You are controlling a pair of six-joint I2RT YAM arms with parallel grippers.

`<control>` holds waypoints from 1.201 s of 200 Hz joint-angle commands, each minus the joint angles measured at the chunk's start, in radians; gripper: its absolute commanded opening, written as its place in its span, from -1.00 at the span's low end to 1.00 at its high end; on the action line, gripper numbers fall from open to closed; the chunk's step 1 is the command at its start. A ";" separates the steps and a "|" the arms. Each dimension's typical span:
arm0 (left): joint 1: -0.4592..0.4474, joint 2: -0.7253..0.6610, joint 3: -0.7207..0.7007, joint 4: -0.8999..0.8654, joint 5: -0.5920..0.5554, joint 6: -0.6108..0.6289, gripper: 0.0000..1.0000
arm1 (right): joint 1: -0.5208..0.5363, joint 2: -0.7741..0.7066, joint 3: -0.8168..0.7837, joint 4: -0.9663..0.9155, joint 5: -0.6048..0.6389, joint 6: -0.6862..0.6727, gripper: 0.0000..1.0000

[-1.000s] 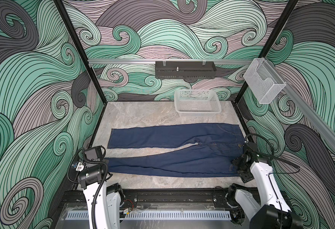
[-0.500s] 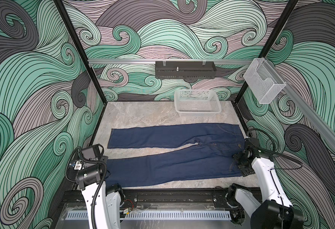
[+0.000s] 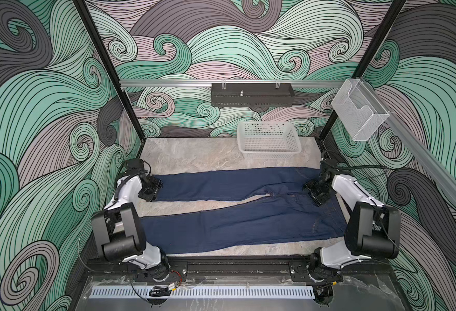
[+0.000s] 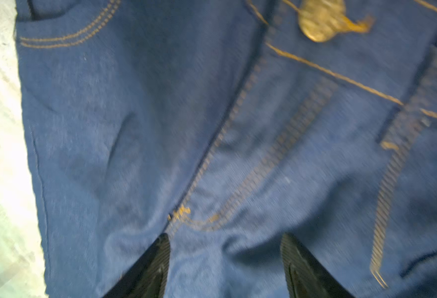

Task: Fold and stack the trousers
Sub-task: Move the trousers to the center of the table.

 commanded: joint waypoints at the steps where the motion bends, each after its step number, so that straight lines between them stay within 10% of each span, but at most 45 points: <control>1: -0.023 0.088 0.104 0.014 -0.003 0.060 -0.21 | 0.010 0.040 0.055 0.019 0.030 -0.017 0.34; 111: -0.146 0.496 0.372 -0.192 -0.253 0.157 -0.57 | -0.001 0.219 0.087 0.049 0.042 -0.051 0.46; 240: -0.128 0.987 1.219 -0.581 -0.322 0.247 -0.52 | -0.063 0.178 0.205 -0.005 0.022 -0.126 0.63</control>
